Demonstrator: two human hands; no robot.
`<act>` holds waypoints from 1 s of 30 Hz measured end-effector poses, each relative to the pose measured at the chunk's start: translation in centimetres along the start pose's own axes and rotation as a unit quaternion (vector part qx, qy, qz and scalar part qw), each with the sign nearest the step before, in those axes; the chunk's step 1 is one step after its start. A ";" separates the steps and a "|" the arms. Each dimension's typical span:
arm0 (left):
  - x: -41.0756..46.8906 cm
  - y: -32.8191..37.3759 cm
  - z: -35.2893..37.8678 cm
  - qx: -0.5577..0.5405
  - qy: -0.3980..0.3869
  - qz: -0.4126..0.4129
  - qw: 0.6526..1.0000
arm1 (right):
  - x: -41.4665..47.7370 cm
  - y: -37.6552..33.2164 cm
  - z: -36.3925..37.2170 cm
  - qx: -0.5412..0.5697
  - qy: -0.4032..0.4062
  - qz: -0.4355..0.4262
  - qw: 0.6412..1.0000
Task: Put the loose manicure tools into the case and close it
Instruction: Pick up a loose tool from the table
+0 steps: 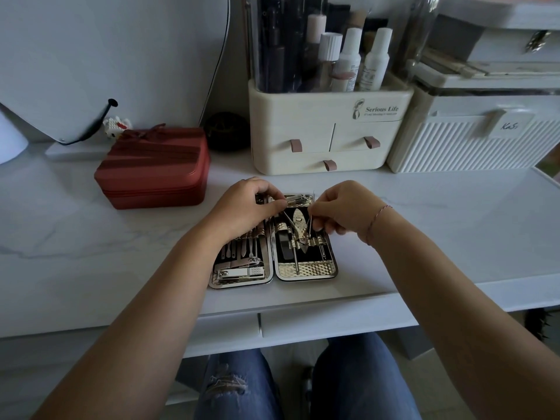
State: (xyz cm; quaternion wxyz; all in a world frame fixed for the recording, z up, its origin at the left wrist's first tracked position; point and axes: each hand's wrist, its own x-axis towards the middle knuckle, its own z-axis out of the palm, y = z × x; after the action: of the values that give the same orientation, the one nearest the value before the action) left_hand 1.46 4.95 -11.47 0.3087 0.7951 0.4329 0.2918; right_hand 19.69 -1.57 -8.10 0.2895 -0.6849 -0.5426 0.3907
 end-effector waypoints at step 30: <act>-0.1 0.2 0.0 -0.011 -0.002 -0.023 1.000 | 0.2 -0.2 -0.6 -0.169 -0.028 -0.018 0.985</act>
State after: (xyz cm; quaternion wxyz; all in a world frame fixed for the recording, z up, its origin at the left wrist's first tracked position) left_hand 1.51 4.82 -11.36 0.3248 0.7822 0.4469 0.2880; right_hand 20.13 -1.30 -7.71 0.1613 -0.7032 -0.6205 0.3072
